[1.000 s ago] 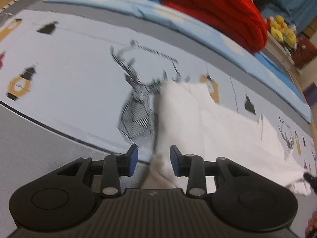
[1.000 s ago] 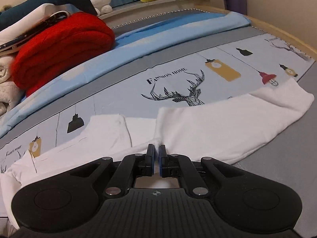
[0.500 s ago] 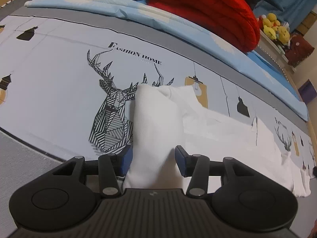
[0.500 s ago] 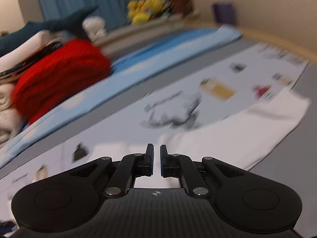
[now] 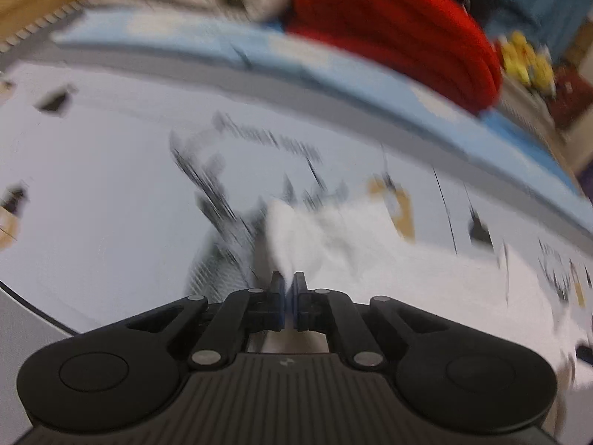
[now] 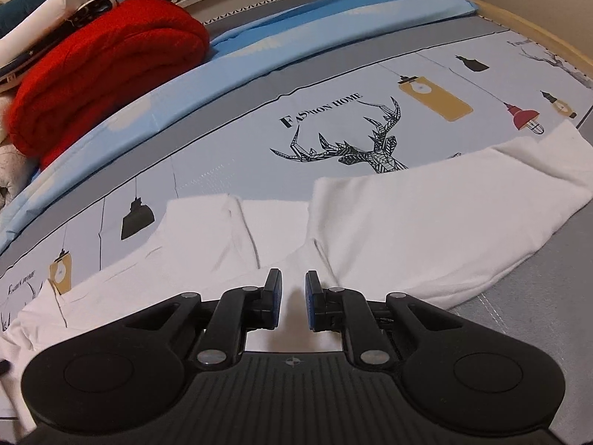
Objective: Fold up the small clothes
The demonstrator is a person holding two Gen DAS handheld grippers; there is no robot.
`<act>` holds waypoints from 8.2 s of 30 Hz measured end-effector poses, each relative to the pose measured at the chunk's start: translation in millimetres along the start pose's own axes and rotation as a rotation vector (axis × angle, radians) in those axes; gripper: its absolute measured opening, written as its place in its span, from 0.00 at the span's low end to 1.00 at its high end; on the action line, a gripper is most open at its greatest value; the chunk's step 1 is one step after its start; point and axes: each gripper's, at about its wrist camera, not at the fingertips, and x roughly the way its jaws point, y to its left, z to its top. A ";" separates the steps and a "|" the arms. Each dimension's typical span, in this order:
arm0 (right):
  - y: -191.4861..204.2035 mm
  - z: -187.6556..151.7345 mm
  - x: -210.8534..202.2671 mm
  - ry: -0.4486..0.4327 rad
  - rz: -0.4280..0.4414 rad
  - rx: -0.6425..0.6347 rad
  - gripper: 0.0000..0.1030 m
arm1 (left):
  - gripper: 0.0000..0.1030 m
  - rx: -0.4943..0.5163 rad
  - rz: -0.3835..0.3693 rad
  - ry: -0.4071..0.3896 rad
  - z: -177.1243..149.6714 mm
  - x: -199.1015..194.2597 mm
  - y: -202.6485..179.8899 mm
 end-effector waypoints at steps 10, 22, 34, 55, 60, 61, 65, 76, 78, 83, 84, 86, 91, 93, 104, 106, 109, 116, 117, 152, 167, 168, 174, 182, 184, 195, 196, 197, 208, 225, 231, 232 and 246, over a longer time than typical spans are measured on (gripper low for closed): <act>12.9 -0.6 6.4 0.027 -0.014 -0.054 0.13 | 0.30 -0.047 -0.006 0.061 7.1 -26.5 13.0; -4.1 -19.1 31.1 0.175 -0.056 -0.087 0.15 | 0.29 -0.111 -0.073 0.261 -40.8 -30.7 39.6; 5.3 -6.6 -6.5 -0.052 0.034 -0.089 0.02 | 0.13 -0.020 -0.019 0.234 -47.1 -48.5 44.4; -10.3 -21.7 16.4 0.115 0.066 -0.055 0.10 | 0.14 0.035 0.000 0.104 -40.1 -39.3 18.7; -26.4 -22.5 31.3 0.216 0.021 -0.035 0.16 | 0.16 -0.031 0.053 0.226 -49.5 -5.3 18.6; -32.9 -21.0 30.6 0.214 0.000 -0.018 0.16 | 0.19 -0.078 0.084 0.231 -52.8 -1.4 24.7; -54.8 -0.4 10.1 0.115 0.033 0.028 0.16 | 0.29 0.050 0.136 0.102 -44.9 -21.5 -4.1; -182.9 40.5 -24.8 -0.063 -0.069 0.267 0.16 | 0.52 0.209 -0.063 0.275 -83.1 16.1 -62.7; -210.8 44.9 -25.4 -0.081 -0.081 0.324 0.16 | 0.53 0.270 -0.020 0.228 -87.0 9.8 -74.2; -273.1 48.0 -26.0 -0.114 -0.110 0.453 0.24 | 0.56 0.295 -0.086 0.140 -78.5 -24.7 -103.9; -285.1 48.1 -23.9 -0.118 -0.115 0.474 0.27 | 0.56 0.296 -0.106 0.130 -78.8 -28.8 -107.6; -303.1 48.4 -17.0 -0.116 -0.115 0.502 0.30 | 0.56 0.308 -0.123 0.115 -77.4 -32.3 -114.6; -339.2 47.5 5.2 -0.119 -0.094 0.584 0.30 | 0.56 0.324 -0.145 0.095 -78.3 -36.7 -121.5; -348.9 46.9 15.2 -0.112 -0.088 0.623 0.30 | 0.56 0.321 -0.157 0.093 -79.3 -39.0 -119.0; -341.0 53.6 20.4 -0.212 -0.197 0.647 0.07 | 0.56 0.315 -0.176 0.073 -73.3 -44.6 -108.8; -328.6 59.0 12.2 -0.249 -0.243 0.605 0.06 | 0.56 0.300 -0.170 0.063 -69.1 -48.0 -103.6; -296.1 70.9 -5.9 -0.327 -0.299 0.489 0.06 | 0.56 0.278 -0.155 0.048 -61.5 -55.1 -94.7; -142.0 80.4 -62.4 -0.490 -0.165 0.079 0.06 | 0.56 0.179 -0.104 0.002 -36.0 -73.5 -54.3; -111.7 74.9 -72.0 -0.501 -0.102 0.024 0.06 | 0.56 0.155 -0.097 -0.003 -31.6 -75.3 -46.6; 14.7 -30.7 27.2 0.282 0.166 0.095 0.21 | 0.31 -0.268 -0.133 0.153 -17.0 33.5 0.6; 0.6 -25.2 20.0 0.283 0.151 0.160 0.21 | 0.06 -0.194 -0.131 -0.016 -11.4 -45.9 -16.4; -1.2 -25.7 17.9 0.278 0.144 0.160 0.21 | 0.06 -0.183 -0.128 -0.034 -14.4 -59.4 -17.1; -20.3 -34.9 12.7 0.297 0.077 0.208 0.23 | 0.12 -0.223 -0.041 0.124 -42.3 -58.0 9.3; -37.4 -33.2 14.3 0.279 0.060 0.255 0.23 | 0.24 -0.321 -0.004 0.132 -33.9 -37.1 46.3; -41.1 -32.0 16.1 0.279 0.057 0.265 0.22 | 0.24 -0.322 -0.012 0.135 -31.7 -33.3 47.4; -62.4 -19.0 10.3 0.229 0.048 0.325 0.01 | 0.00 -0.189 0.009 0.167 -39.7 -13.6 28.1; -62.6 -17.6 9.3 0.226 0.068 0.332 0.04 | 0.00 -0.180 0.007 0.142 -37.6 -18.8 26.3; -62.0 -16.3 9.1 0.227 0.092 0.335 0.04 | 0.00 -0.169 0.002 0.118 -35.6 -24.1 24.3; -62.8 -17.8 18.9 0.205 0.142 0.406 0.00 | 0.00 -0.142 -0.039 0.067 -33.2 -39.9 20.0; -35.6 -14.9 -4.6 0.042 0.107 0.227 0.08 | 0.09 -0.025 -0.076 0.115 -40.6 -33.0 1.4; -34.0 -20.9 27.1 0.217 0.051 0.222 0.10 | 0.13 -0.001 -0.048 0.220 -40.7 -10.3 1.8; -29.2 -16.4 20.9 0.182 0.072 0.191 0.13 | 0.16 0.021 -0.062 0.171 -33.3 -15.1 -0.5; -33.7 3.1 47.7 0.212 0.066 0.073 0.18 | 0.22 0.082 -0.073 0.212 -9.7 -4.1 10.9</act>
